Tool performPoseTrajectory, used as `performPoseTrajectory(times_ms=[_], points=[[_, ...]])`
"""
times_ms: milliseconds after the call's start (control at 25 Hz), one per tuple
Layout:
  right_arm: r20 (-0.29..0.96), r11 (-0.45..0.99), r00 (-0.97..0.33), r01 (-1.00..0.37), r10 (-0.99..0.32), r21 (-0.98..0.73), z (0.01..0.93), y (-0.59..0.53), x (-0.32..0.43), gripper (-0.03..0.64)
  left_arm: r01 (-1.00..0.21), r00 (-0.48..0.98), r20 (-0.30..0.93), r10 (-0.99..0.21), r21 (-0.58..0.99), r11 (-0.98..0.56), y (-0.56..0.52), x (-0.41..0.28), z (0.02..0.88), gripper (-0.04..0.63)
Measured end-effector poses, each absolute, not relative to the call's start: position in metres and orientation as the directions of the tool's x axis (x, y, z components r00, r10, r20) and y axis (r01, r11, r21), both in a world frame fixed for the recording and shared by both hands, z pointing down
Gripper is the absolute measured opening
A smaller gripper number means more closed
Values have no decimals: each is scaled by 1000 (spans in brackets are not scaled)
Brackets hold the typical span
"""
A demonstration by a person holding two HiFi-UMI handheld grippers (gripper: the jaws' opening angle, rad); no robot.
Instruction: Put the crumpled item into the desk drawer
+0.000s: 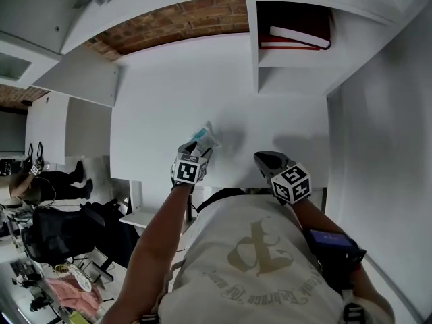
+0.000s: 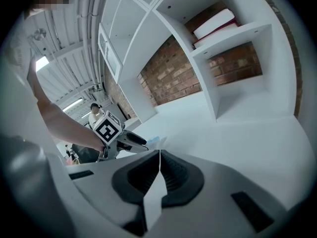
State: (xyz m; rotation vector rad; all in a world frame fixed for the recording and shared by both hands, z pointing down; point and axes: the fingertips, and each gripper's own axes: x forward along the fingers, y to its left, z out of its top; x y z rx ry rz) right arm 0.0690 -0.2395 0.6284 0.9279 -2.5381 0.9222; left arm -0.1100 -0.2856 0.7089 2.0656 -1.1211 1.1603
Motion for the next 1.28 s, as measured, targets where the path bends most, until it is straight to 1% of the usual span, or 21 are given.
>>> performPoseTrajectory(times_ms=[160, 320, 480, 520, 760, 920, 1280], points=[[457, 580, -749, -662, -480, -475, 632, -243, 71, 25, -841, 278, 872, -402, 19, -540, -290, -108, 714, 250], [459, 575, -748, -663, -479, -479, 633, -244, 72, 25, -835, 270, 882, -387, 14, -550, -291, -106, 718, 285], [462, 574, -748, -663, -477, -481, 634, -245, 72, 25, -834, 264, 893, -365, 21, -552, -290, -106, 726, 287], [462, 573, -748, -663, -477, -482, 635, -246, 72, 25, -835, 259, 895, -364, 18, -550, -290, -106, 728, 284], [466, 568, -745, -666, -477, -484, 637, -246, 77, 24, -840, 244, 890, -386, -5, -543, -291, -107, 730, 207], [466, 570, -747, -664, -474, -484, 637, -246, 78, 25, -845, 245, 883, -399, -8, -535, -290, -105, 725, 175], [456, 599, -768, -638, -449, -484, 634, -245, 71, 25, -876, 283, 843, -457, 33, -481, -280, -100, 707, 161]])
